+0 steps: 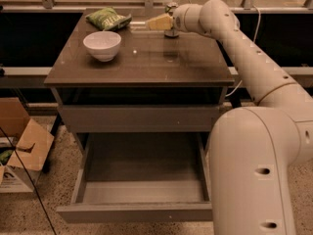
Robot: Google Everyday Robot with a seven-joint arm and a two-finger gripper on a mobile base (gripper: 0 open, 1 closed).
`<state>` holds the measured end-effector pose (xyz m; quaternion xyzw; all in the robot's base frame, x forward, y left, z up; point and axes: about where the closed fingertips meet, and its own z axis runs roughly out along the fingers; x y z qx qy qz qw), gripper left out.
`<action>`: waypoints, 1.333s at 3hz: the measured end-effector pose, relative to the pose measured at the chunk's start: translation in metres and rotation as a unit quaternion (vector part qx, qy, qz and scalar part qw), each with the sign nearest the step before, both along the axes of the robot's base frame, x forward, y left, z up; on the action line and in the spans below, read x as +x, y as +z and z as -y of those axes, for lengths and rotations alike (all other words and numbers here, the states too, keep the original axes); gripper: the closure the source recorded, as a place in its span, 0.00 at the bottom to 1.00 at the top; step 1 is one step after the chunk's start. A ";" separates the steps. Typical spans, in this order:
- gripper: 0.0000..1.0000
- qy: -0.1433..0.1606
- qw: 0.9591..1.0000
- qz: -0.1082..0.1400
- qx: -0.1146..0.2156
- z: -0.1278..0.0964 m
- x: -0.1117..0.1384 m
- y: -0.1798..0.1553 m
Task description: Place 7up can into middle drawer
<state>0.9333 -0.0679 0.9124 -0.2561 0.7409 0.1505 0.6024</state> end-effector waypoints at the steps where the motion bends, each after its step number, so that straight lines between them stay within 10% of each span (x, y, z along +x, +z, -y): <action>1: 0.00 -0.021 1.000 0.008 0.017 -0.001 0.021 -0.002; 2: 0.02 -0.063 0.997 0.013 0.043 0.012 0.047 -0.005; 4: 0.48 -0.099 0.993 0.013 0.065 0.027 0.066 -0.007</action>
Offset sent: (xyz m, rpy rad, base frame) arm 0.0736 -0.0294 0.0016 0.1252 -0.0381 -0.1949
